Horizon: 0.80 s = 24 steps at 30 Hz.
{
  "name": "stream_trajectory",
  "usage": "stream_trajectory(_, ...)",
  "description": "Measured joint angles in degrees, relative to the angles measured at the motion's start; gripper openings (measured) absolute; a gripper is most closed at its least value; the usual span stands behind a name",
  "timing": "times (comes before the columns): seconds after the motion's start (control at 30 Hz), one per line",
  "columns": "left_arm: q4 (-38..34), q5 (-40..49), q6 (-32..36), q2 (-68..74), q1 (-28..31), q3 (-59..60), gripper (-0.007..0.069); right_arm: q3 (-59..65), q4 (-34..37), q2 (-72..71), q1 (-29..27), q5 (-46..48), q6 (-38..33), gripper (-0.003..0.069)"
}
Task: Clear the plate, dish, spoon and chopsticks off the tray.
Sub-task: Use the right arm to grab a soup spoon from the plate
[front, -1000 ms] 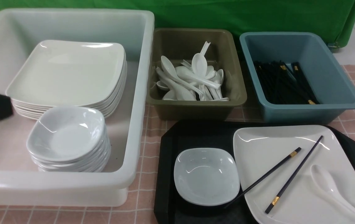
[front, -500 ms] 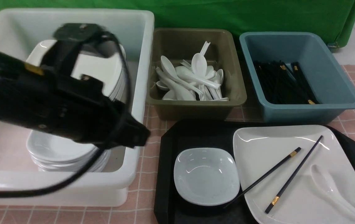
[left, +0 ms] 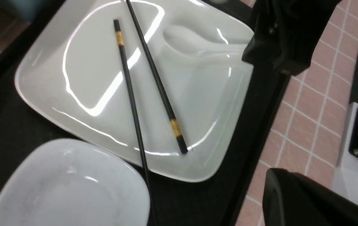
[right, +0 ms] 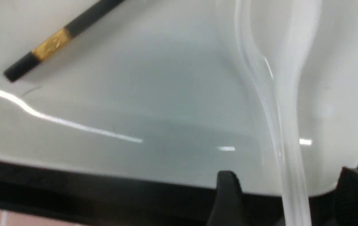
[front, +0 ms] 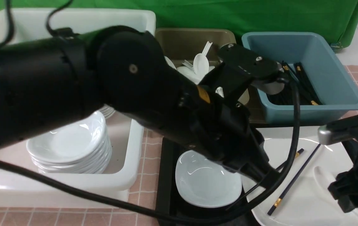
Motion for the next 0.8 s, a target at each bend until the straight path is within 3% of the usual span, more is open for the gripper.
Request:
stream_trajectory(0.27, 5.2, -1.6, -0.4, 1.1, 0.0, 0.0, -0.0005, 0.0, -6.0, 9.9, 0.0, -6.5, 3.1, 0.051)
stream_trajectory(0.37, 5.8, -1.8, -0.5, 1.1, 0.0, 0.0, -0.0003, -0.2, -6.7, 11.3, 0.0, -6.9, 4.2, 0.0477)
stream_trajectory(0.5, 6.7, -1.8, -0.5, 1.1, 0.0, 0.0, -0.0003, -0.6, -6.9, 11.6, 0.0, -6.4, 3.8, 0.0224)
stream_trajectory(0.7, 12.5, -1.8, -5.1, 0.6, 0.3, 0.0, -0.0003, -4.0, -4.5, 6.7, 0.0, -1.7, 3.7, 0.024)
stream_trajectory(0.8, 19.2, -1.5, -11.3, -0.7, 2.0, -0.8, -0.0003, -8.4, 3.2, 0.5, 0.1, -1.2, 1.3, 0.024)
